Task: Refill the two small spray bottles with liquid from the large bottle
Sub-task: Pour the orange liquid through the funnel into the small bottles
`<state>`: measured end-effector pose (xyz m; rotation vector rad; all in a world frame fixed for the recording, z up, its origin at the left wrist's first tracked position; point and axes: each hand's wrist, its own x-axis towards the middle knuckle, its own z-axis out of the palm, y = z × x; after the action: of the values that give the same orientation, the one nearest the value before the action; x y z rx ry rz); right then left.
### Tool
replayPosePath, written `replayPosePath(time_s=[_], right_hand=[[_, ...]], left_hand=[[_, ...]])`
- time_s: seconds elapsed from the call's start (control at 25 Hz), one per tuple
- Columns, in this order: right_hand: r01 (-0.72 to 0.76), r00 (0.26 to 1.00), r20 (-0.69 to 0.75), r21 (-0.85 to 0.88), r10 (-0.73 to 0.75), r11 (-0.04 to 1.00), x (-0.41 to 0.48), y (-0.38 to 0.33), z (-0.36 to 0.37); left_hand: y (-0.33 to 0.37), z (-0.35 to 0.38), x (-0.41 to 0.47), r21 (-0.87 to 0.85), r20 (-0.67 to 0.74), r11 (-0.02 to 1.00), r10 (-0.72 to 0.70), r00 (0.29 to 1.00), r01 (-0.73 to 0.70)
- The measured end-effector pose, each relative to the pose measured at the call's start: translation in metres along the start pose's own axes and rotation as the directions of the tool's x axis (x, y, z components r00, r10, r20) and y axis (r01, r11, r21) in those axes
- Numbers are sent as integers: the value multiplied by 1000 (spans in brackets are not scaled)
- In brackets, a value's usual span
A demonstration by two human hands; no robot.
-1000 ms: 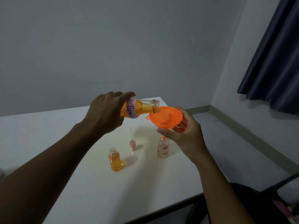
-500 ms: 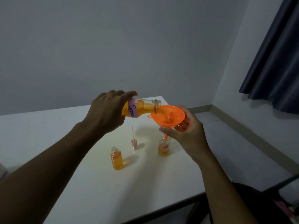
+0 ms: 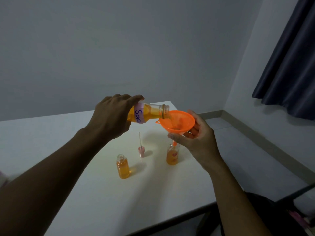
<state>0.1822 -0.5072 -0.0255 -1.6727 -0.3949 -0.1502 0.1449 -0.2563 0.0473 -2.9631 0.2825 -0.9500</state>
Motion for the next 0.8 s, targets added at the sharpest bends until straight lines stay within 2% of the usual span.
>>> replayPosePath(time_s=[0.8], right_hand=[[0,1000,-3,-4,0,1000,1,3,-1]], left_hand=[[2,0,0,-19,-9,1000,6,1000,-6]])
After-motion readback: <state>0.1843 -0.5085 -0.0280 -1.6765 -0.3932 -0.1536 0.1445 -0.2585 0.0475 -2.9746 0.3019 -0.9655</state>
